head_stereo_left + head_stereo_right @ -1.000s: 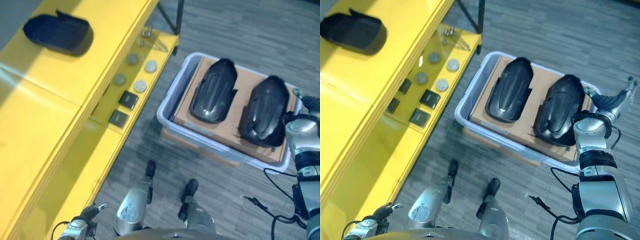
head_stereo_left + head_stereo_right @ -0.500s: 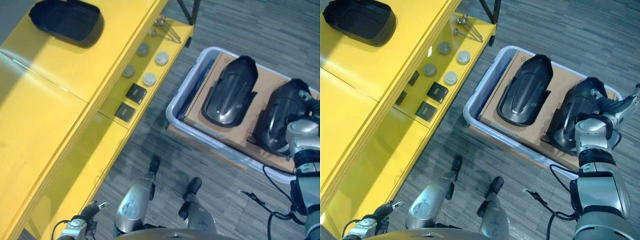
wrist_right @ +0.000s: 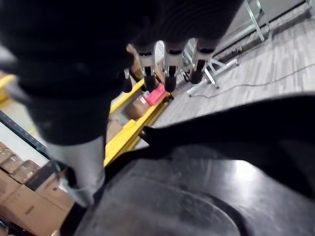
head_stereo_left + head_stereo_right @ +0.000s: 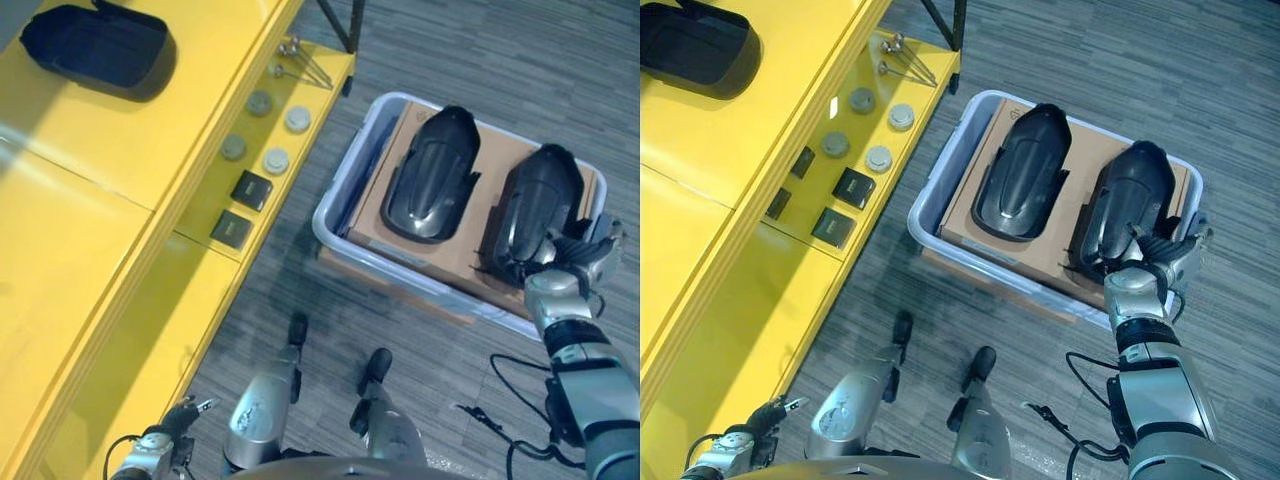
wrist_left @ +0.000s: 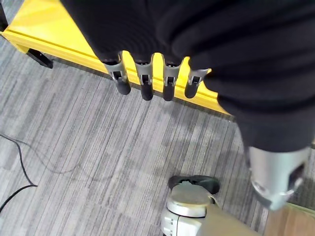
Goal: Move parts from the plastic box to the shelf.
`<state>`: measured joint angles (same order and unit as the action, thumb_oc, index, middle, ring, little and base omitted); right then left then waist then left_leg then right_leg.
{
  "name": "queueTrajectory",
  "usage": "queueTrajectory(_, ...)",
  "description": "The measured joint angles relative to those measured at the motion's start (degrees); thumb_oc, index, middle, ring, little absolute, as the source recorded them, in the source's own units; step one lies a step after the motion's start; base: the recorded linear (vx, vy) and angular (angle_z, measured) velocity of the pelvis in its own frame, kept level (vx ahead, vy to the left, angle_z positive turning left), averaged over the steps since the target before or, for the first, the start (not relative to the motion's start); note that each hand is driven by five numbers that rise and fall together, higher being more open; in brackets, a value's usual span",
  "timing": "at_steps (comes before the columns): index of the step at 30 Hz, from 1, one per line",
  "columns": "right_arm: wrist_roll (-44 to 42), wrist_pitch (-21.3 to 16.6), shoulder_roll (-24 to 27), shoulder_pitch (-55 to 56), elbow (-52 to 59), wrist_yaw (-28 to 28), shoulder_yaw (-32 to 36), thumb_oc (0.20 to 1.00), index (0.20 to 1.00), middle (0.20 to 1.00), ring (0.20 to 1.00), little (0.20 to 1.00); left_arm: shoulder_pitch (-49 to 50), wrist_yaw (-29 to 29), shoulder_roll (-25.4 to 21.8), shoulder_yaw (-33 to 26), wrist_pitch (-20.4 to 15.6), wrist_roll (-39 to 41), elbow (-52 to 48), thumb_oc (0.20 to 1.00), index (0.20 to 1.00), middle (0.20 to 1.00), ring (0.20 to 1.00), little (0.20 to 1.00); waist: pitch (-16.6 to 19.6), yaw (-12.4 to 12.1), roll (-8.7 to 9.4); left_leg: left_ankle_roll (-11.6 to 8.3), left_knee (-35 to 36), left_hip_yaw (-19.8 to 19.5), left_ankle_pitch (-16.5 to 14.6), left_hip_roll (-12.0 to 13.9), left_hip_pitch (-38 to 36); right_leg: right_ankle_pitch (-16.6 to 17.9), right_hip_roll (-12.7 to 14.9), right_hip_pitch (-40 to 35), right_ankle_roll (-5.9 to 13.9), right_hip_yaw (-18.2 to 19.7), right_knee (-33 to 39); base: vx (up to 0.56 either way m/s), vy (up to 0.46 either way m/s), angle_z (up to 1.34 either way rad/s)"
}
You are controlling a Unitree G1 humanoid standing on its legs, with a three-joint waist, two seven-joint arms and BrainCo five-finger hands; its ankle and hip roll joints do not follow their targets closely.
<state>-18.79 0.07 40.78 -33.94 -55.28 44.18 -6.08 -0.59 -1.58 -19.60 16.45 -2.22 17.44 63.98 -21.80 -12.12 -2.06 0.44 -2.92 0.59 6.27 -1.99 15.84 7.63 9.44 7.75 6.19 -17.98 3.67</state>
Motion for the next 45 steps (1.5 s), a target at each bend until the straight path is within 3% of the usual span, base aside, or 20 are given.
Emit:
queueTrajectory(9,-4.76,-1.14,-0.09,-0.04,-4.46,-1.69,0.08,1.0,1.0,1.0,1.0,1.0,-0.43,0.05,-0.63,1.15,0.5,0.48,-0.02,1.0,1.0,1.0,1.0,1.0,-0.05,-0.23,-0.09,0.29,0.0,-0.09,0.22,-0.04,0.48,-0.04,0.01,0.4,0.03,-0.05,0.1,-0.01,-0.015,0.0)
queueTrajectory(18,-6.83,-1.53,0.23,-1.56,-6.41,-1.59,0.66,1.0,1.0,1.0,1.0,1.0,-1.47,0.12,-0.84,1.8,0.63,0.54,-0.01,1.0,1.0,1.0,1.0,1.0,-1.01,-0.51,-1.68,0.36,-0.09,-0.35,0.37,-0.07,1.55,0.05,-0.04,1.36,-0.07,-0.12,0.14,0.0,-0.003,0.0)
queueTrajectory(24,-8.56,-1.61,0.44,-1.8,-6.4,-1.62,0.84,1.0,1.0,1.0,1.0,1.0,-2.26,0.1,-0.84,2.48,0.9,1.64,-0.05,1.0,1.0,1.0,1.0,1.0,-1.15,-0.34,-1.7,0.41,-0.08,-0.29,0.42,-0.07,2.28,-0.04,-0.03,2.26,-0.02,-0.09,-0.15,0.0,0.0,0.0)
queueTrajectory(29,-10.4,-1.68,0.46,-2.61,-6.35,-1.73,2.03,1.0,1.0,1.0,1.0,1.0,-3.3,0.04,-1.06,2.73,0.94,2.62,-0.23,1.0,1.0,1.0,1.0,1.0,-3.2,0.09,-1.71,0.43,-0.2,-0.27,0.43,-0.05,2.28,0.09,-0.02,2.36,-0.11,-0.04,-0.53,0.0,0.0,0.0)
queueTrajectory(30,-10.7,-1.68,0.47,-2.8,-6.36,-1.86,2.32,0.827,0.827,0.827,0.827,0.827,-3.3,0.03,-1.24,2.73,0.95,2.64,-0.23,1.0,1.0,1.0,1.0,1.0,-3.37,0.09,-1.71,0.42,-0.23,-0.27,0.42,-0.05,2.27,0.07,0.0,2.4,-0.11,0.0,-0.65,-0.03,0.005,0.0)
queueTrajectory(31,-10.72,-1.68,0.47,-2.88,-6.37,-2.5,2.31,0.401,0.401,0.401,0.401,0.401,-3.37,0.03,-1.24,2.73,0.93,2.66,-0.23,1.0,1.0,1.0,1.0,1.0,-3.37,0.08,-1.71,0.43,-0.23,-0.26,0.43,-0.04,2.27,0.07,0.0,2.4,-0.11,0.0,-0.65,0.0,0.0,0.0)
queueTrajectory(32,-10.79,-1.68,0.47,-2.88,-6.37,-2.71,2.31,0.2,0.2,0.2,0.2,0.2,-3.37,0.01,-1.24,2.75,0.92,2.67,-0.23,1.0,1.0,1.0,1.0,1.0,-3.37,0.07,-1.71,0.43,-0.23,-0.26,0.43,-0.04,2.27,0.08,0.01,2.39,-0.12,0.01,-0.66,0.0,0.0,0.0)
queueTrajectory(45,-11.19,-2.39,0.92,-2.89,-6.24,-2.94,2.87,0.2,0.2,0.2,0.2,0.2,-3.38,0.01,-1.29,2.68,0.88,2.77,-0.23,1.0,1.0,1.0,1.0,1.0,-3.36,0.36,-1.72,0.46,-0.33,-0.13,0.45,-0.02,2.03,0.15,0.01,2.17,-0.15,0.08,-0.69,0.0,0.0,0.0)
